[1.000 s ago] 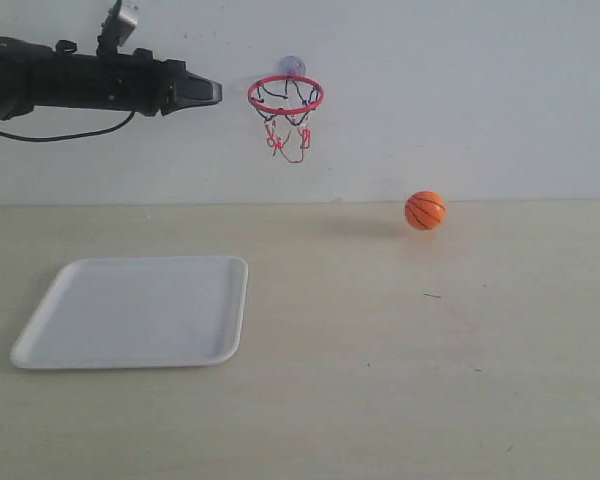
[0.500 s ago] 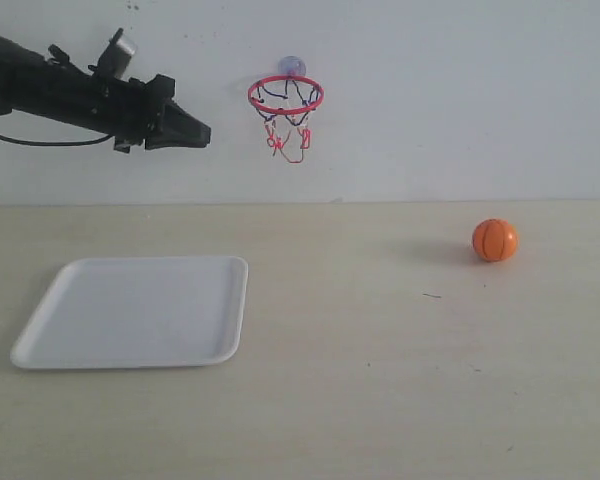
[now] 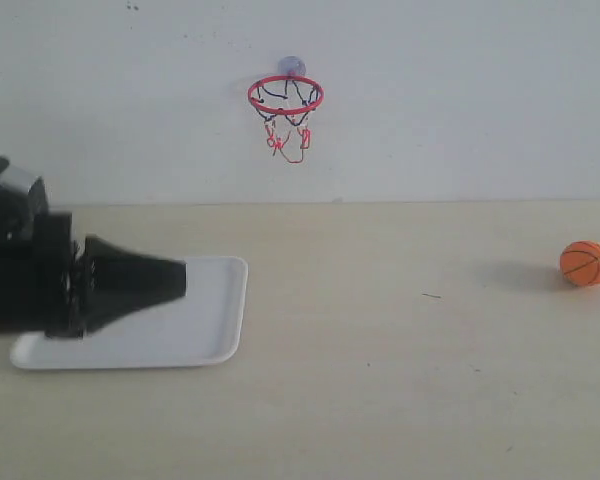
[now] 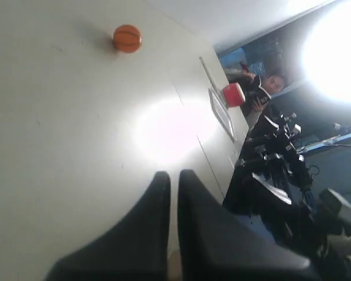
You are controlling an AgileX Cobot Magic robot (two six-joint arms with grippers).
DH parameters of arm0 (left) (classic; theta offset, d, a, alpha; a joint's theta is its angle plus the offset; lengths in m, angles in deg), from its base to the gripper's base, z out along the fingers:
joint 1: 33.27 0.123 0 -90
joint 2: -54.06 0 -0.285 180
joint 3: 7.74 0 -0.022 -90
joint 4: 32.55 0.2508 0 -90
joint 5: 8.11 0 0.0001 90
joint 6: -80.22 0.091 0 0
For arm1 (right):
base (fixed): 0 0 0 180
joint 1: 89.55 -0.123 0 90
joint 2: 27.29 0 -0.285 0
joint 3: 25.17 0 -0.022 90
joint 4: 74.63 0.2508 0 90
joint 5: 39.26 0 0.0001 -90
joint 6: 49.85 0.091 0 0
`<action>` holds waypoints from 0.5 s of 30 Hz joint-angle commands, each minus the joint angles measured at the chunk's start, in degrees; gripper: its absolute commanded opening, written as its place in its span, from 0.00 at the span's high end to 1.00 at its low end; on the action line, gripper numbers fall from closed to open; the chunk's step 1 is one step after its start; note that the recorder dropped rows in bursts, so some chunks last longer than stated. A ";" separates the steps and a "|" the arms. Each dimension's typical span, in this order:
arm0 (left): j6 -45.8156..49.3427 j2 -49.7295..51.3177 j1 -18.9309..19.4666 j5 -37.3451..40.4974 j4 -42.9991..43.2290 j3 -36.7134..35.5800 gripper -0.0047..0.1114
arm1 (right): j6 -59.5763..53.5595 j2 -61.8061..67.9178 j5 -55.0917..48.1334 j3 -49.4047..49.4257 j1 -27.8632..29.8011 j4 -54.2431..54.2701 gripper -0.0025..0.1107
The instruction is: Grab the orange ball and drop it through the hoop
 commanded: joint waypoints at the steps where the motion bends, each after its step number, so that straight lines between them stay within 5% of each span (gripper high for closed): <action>1: 9.26 -10.59 -0.26 0.39 -2.26 -16.63 0.92 | -0.20 -0.28 0.67 -0.05 0.07 -0.22 0.98; 7: 9.39 -19.45 -0.26 0.39 -1.96 -25.13 0.92 | -0.20 -0.28 0.67 -0.05 0.07 -0.22 0.98; 15: 9.39 -23.39 -0.26 0.39 1.12 -26.26 0.92 | -0.20 -0.28 0.67 -0.05 0.07 -0.22 0.98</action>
